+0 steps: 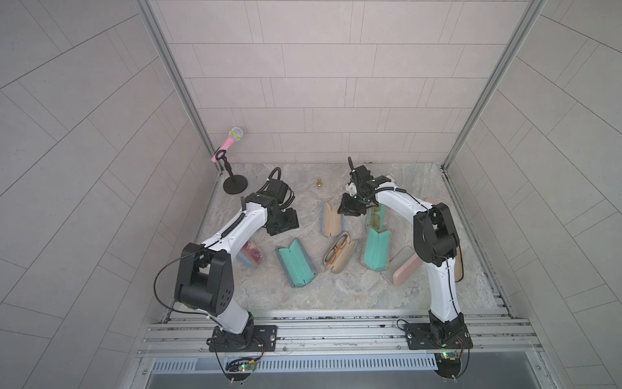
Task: Close the glasses case
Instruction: Move the glasses case to the center of the board, then close the glasses case at the center of the board.
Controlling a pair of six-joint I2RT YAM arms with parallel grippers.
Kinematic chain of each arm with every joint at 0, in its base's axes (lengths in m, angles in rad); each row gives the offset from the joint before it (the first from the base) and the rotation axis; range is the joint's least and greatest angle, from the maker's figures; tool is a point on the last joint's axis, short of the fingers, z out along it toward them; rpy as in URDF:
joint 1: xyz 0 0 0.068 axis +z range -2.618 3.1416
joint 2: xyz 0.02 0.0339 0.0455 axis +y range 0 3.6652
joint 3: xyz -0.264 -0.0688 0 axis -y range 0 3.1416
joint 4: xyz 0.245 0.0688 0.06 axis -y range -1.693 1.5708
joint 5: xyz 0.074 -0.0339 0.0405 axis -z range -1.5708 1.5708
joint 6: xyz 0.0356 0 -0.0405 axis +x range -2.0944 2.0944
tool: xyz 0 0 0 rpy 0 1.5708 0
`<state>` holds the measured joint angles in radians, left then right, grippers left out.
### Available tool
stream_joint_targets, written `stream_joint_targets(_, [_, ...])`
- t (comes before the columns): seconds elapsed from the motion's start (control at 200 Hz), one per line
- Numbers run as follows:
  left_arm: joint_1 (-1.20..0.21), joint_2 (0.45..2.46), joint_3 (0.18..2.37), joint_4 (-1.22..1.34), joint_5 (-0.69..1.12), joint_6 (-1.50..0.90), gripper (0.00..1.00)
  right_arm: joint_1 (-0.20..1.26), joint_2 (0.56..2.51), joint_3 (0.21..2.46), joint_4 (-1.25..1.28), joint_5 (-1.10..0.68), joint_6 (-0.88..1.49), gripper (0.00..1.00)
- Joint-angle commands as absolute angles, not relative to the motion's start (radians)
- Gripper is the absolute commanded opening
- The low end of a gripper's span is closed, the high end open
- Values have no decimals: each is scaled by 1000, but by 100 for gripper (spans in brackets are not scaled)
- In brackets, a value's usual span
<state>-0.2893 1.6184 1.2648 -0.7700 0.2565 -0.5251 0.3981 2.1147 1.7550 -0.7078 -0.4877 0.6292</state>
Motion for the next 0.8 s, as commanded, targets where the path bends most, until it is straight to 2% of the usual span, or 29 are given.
stream_joint_targets(0.0, [-310,1671,1327,-778,276,-514,53,397,1995,1726,-750,-443,587,30])
stream_joint_targets(0.025, [-315,1684,1341,-778,279,-514,48,397,1983,1718,-756,-435,580,28])
stream_joint_targets(0.115, [-337,1741,1388,-778,289,-516,13,396,1954,1693,-777,-407,552,16])
stream_joint_targets(0.175, [-352,1777,1418,-778,289,-515,0,395,1944,1676,-786,-390,536,6])
stream_joint_targets(0.23, [-365,1808,1443,-777,291,-517,0,395,1942,1663,-793,-383,524,0])
stream_joint_targets(0.791, [-422,2056,1601,-770,291,-514,0,410,2056,1677,-828,-335,466,0])
